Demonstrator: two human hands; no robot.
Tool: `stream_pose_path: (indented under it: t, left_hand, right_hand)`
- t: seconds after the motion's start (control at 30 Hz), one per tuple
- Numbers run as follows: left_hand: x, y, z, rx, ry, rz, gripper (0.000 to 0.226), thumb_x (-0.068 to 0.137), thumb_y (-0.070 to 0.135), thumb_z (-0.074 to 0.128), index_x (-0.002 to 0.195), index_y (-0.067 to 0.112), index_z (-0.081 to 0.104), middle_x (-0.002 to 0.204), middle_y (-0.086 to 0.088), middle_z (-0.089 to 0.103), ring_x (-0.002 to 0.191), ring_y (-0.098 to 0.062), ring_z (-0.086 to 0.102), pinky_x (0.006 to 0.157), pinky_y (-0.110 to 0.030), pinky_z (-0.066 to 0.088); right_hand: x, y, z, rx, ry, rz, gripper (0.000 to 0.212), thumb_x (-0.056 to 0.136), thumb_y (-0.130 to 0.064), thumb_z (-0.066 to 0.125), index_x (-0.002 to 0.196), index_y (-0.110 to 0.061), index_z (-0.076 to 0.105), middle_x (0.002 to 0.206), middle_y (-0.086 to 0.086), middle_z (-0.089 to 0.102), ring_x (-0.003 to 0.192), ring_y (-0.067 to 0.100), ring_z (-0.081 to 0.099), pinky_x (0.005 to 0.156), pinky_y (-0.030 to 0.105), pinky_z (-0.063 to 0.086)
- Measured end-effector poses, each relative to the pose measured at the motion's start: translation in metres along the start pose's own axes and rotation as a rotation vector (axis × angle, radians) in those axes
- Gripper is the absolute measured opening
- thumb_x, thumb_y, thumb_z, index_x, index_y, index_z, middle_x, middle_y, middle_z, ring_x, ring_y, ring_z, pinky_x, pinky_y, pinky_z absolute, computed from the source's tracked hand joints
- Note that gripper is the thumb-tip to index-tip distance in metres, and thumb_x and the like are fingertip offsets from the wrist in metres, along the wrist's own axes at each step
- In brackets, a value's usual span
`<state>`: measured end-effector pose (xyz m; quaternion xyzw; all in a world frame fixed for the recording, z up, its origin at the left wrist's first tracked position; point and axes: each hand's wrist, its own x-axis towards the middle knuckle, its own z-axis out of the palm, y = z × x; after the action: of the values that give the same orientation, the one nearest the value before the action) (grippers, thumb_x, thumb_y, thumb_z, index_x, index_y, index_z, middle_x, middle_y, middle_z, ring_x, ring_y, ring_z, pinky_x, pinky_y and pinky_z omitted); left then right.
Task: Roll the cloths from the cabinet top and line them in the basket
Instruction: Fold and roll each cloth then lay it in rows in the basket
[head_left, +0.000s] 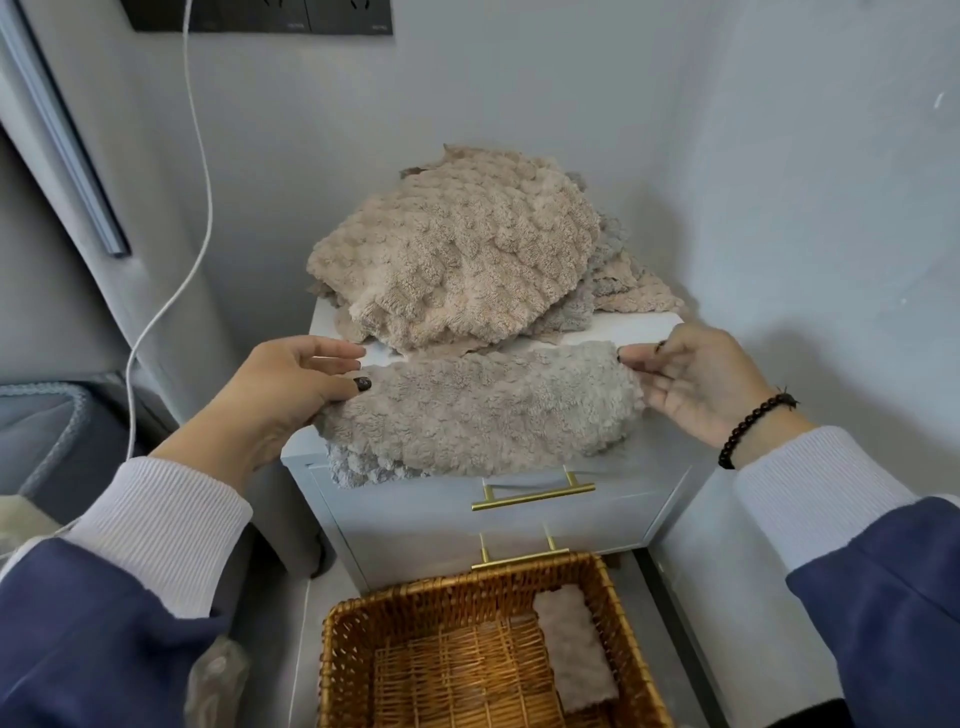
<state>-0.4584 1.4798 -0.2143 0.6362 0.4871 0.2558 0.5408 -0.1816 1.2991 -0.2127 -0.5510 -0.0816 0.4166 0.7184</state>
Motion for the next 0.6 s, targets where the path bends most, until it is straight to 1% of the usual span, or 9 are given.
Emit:
stream_pose_path:
  t: [0.07,0.17,0.27,0.33,0.4,0.43,0.5,0.57,0.6]
  left_hand:
    - [0.001,-0.005,0.000,0.069,0.030,0.010,0.029,0.079,-0.002,0.074,0.097,0.020,0.067,0.112,-0.006,0.065,0.085,-0.020,0.062,0.056,-0.022,0.046]
    - [0.000,-0.009,0.001,0.163,0.093,0.005,0.043,0.075,0.010,0.081,0.112,0.019,0.061,0.116,-0.008,0.060,0.094,-0.024,0.063,0.071,-0.034,0.053]
    - [-0.003,-0.010,0.001,0.280,0.118,-0.038,0.062,0.076,0.020,0.081,0.128,0.009,0.051,0.096,-0.008,0.063,0.078,-0.020,0.061,0.080,-0.039,0.053]
    - [-0.006,-0.010,0.001,0.305,0.094,-0.087,0.068,0.077,0.024,0.080,0.133,0.003,0.047,0.087,-0.012,0.067,0.070,-0.022,0.060,0.078,-0.039,0.055]
    - [-0.010,-0.008,0.003,0.317,0.065,-0.114,0.057,0.081,0.025,0.077,0.126,0.000,0.052,0.086,-0.014,0.066,0.067,-0.021,0.058,0.065,-0.033,0.054]
    - [-0.012,-0.007,0.004,0.318,0.053,-0.105,0.044,0.084,0.024,0.074,0.116,-0.001,0.058,0.086,-0.014,0.065,0.066,-0.021,0.058,0.059,-0.030,0.052]
    - [-0.014,-0.005,0.007,0.300,0.053,-0.065,0.021,0.089,0.023,0.067,0.097,0.003,0.063,0.089,-0.017,0.067,0.067,-0.024,0.061,0.059,-0.032,0.056]
    - [-0.013,-0.005,0.007,0.271,0.073,0.009,0.012,0.092,0.020,0.062,0.097,0.010,0.059,0.091,-0.022,0.068,0.070,-0.031,0.062,0.064,-0.039,0.056]
    - [-0.011,-0.007,0.007,0.265,0.077,0.049,0.009,0.093,0.017,0.059,0.101,0.013,0.056,0.087,-0.025,0.066,0.068,-0.031,0.058,0.061,-0.040,0.053]
  right_hand:
    - [0.002,0.009,-0.002,-0.201,0.053,-0.007,0.008,0.085,0.006,0.058,0.083,-0.002,0.059,0.075,0.011,0.063,0.068,0.015,0.059,0.056,0.019,0.057]
    - [0.007,0.021,-0.004,-0.417,0.129,-0.068,0.017,0.073,0.007,0.074,0.079,-0.004,0.062,0.083,0.011,0.064,0.075,0.015,0.062,0.065,0.020,0.055]
    - [0.012,0.024,-0.005,-0.603,0.197,-0.111,0.023,0.065,0.000,0.083,0.074,-0.010,0.065,0.088,0.012,0.069,0.088,0.024,0.066,0.087,0.036,0.055]
    - [0.011,0.024,-0.004,-0.704,0.199,-0.146,0.022,0.067,-0.005,0.084,0.073,-0.015,0.065,0.086,0.008,0.068,0.085,0.022,0.065,0.087,0.037,0.055]
    - [0.009,0.022,-0.001,-0.743,0.192,-0.206,0.019,0.071,-0.007,0.081,0.073,-0.017,0.064,0.079,0.004,0.065,0.072,0.017,0.061,0.074,0.032,0.055]
    - [0.009,0.023,0.000,-0.763,0.193,-0.248,0.019,0.073,-0.008,0.079,0.072,-0.017,0.063,0.076,0.002,0.064,0.066,0.014,0.057,0.067,0.029,0.052]
    - [0.009,0.022,0.004,-0.832,0.200,-0.324,0.019,0.078,-0.008,0.074,0.071,-0.020,0.061,0.076,-0.001,0.063,0.067,0.012,0.056,0.066,0.025,0.049]
    - [0.012,0.023,0.006,-0.921,0.209,-0.374,0.020,0.083,-0.009,0.066,0.074,-0.024,0.056,0.081,-0.001,0.063,0.072,0.014,0.057,0.067,0.024,0.047]
    - [0.013,0.024,0.007,-0.953,0.210,-0.390,0.020,0.086,-0.010,0.061,0.076,-0.025,0.053,0.082,0.000,0.063,0.069,0.014,0.055,0.061,0.024,0.043]
